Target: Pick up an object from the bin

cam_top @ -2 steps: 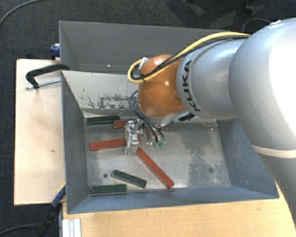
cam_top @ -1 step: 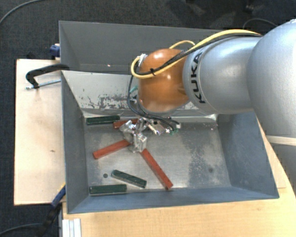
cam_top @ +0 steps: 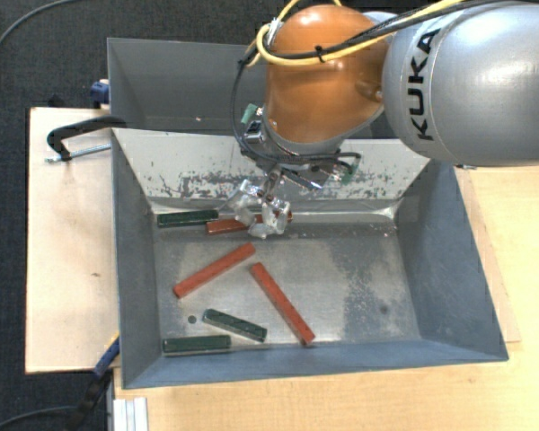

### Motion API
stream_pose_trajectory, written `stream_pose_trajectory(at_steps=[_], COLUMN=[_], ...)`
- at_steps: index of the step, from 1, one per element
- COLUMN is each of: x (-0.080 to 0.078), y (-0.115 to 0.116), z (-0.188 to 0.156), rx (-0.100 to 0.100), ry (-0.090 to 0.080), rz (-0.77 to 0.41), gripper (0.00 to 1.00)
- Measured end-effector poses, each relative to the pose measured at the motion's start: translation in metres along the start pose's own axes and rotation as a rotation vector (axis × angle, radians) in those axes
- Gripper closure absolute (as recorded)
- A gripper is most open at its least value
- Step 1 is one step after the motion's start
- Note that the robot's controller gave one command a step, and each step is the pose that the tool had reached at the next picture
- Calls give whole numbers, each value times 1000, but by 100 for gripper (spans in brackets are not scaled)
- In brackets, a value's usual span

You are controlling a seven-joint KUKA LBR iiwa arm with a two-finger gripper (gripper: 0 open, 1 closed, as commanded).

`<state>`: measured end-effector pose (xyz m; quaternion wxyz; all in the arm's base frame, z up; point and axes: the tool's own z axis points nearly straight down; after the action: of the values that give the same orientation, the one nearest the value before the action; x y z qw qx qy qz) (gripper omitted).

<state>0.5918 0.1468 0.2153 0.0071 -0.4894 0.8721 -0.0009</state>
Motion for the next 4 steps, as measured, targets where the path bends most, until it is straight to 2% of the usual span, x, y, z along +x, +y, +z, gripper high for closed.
stream_pose_trajectory(at_steps=[1, 2, 3, 4], x=[1, 10, 8, 9], y=[1, 56, 52, 24], z=[3, 148, 141, 1], rx=[-6, -13, -6, 1], ry=[5, 12, 4, -1], rz=[2, 27, 30, -109], gripper=[0, 0, 100, 100])
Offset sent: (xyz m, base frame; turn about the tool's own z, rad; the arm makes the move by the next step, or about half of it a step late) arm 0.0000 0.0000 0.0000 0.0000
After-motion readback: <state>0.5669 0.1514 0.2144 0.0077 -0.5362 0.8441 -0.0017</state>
